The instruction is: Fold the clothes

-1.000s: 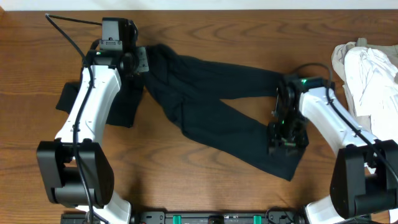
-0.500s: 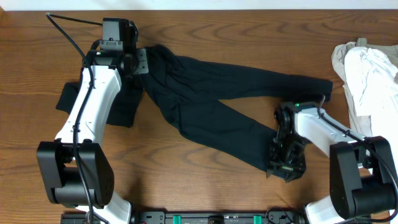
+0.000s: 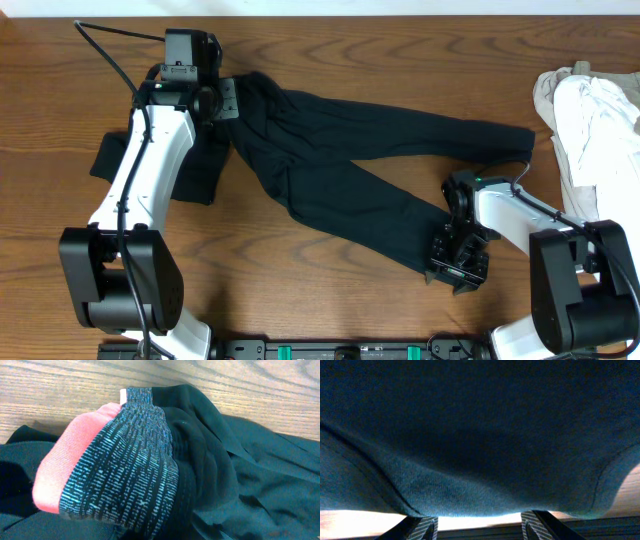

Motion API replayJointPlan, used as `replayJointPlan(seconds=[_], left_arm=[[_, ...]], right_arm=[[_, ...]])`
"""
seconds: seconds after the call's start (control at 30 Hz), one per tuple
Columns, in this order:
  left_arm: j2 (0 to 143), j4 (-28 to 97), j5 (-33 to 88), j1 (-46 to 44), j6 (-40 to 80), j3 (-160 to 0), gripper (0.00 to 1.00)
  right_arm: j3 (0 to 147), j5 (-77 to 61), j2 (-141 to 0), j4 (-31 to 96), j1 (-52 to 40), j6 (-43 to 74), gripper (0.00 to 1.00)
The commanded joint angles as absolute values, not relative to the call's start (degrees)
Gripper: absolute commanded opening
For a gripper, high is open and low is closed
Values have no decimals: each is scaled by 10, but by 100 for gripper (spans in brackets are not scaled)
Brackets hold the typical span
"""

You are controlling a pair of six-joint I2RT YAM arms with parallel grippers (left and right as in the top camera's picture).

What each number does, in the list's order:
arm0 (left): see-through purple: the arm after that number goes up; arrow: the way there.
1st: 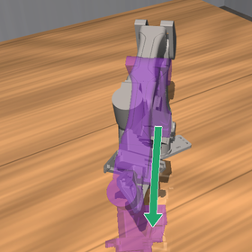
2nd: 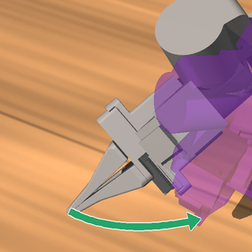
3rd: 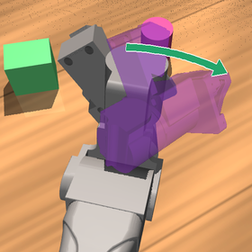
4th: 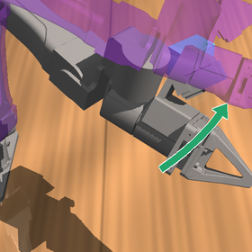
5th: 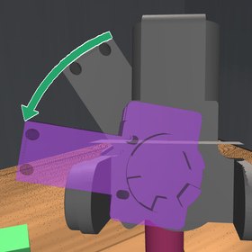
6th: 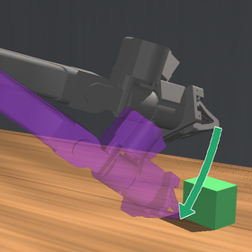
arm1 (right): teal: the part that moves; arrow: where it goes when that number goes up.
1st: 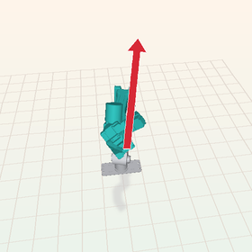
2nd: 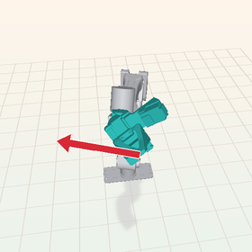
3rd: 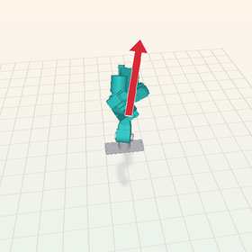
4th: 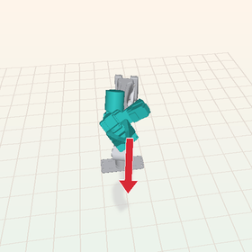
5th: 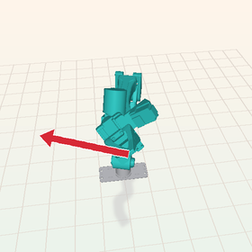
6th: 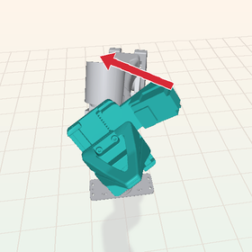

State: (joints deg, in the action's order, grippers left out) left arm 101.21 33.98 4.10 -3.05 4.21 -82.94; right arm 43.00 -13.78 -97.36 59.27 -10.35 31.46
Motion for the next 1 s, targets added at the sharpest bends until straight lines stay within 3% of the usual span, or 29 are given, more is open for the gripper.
replayJointPlan(seconds=[0.0, 0.67, 0.77, 0.8, 0.83, 0.9, 0.97], left_arm=[[1009, 339, 34, -29, 34, -835, 10], [1009, 340, 34, -29, 23, -835, 11], [1009, 340, 34, -29, 23, -835, 11], [1009, 340, 34, -29, 23, -835, 11], [1009, 340, 34, -29, 23, -835, 11], [1009, 340, 34, -29, 23, -835, 11], [1008, 340, 34, -29, 23, -835, 11]], right_arm=[[431, -106, -974, 556, -85, 337, 54], [431, -62, -974, 519, 54, 342, 54], [431, -50, -974, 514, 55, 342, 39], [431, -40, -974, 510, 55, 342, 22], [431, -27, -974, 507, 55, 342, 12], [437, -10, -974, 504, 56, 336, 1], [453, 5, -971, 512, 60, 320, 1]])
